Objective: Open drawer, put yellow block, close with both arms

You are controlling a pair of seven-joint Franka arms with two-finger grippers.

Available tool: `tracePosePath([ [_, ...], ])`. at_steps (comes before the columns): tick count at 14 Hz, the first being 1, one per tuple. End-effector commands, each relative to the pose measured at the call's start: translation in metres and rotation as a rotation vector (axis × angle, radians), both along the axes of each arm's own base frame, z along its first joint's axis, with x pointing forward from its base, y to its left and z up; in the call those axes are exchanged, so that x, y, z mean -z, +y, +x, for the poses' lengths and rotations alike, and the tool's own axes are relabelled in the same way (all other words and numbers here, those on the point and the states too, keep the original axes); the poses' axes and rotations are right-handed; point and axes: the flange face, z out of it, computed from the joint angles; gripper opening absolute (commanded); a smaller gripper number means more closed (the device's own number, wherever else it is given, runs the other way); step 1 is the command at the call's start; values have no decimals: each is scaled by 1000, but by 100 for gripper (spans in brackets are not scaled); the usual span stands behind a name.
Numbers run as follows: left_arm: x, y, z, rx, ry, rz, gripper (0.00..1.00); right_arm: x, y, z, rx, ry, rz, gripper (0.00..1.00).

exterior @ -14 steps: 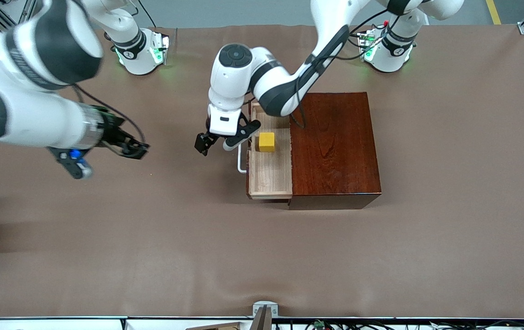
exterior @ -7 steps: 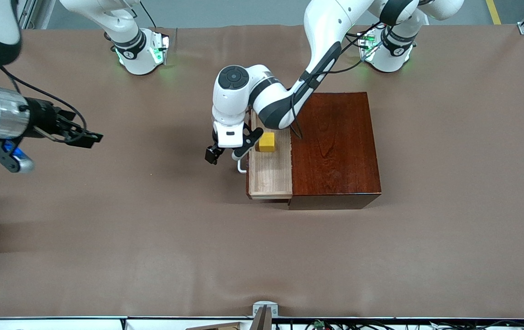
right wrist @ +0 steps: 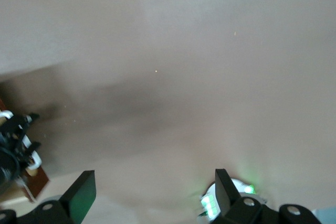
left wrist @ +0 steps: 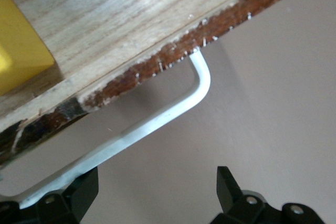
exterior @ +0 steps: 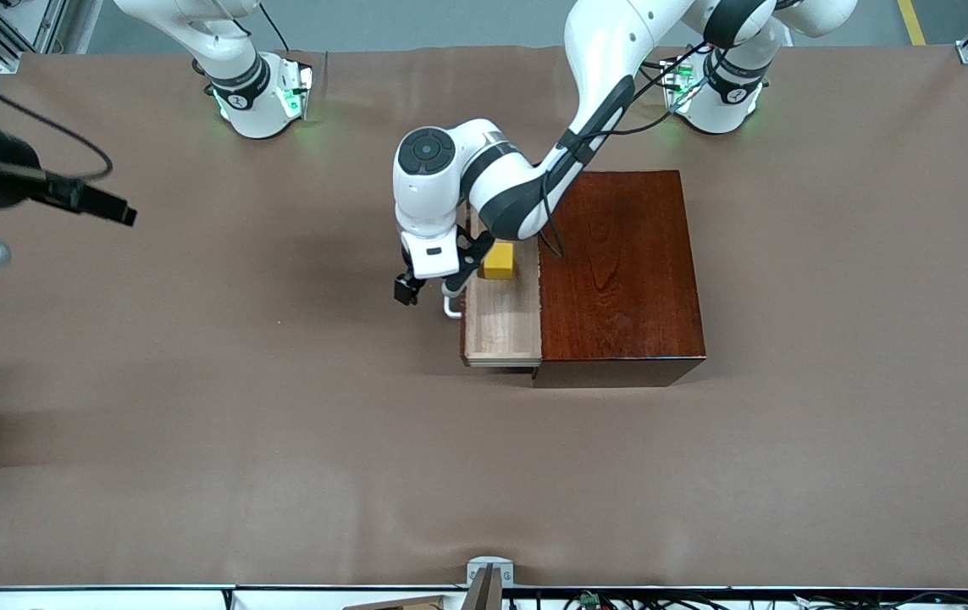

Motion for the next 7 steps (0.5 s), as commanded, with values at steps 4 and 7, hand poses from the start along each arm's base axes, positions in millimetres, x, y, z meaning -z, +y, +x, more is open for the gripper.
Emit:
tracePosePath([
  [4, 7, 59, 33, -79, 101, 167, 100, -17, -23, -36, -115, -30, -39, 100],
  [7, 10, 69, 37, -90, 124, 202, 100, -9, -37, -48, -203, -64, -31, 100],
])
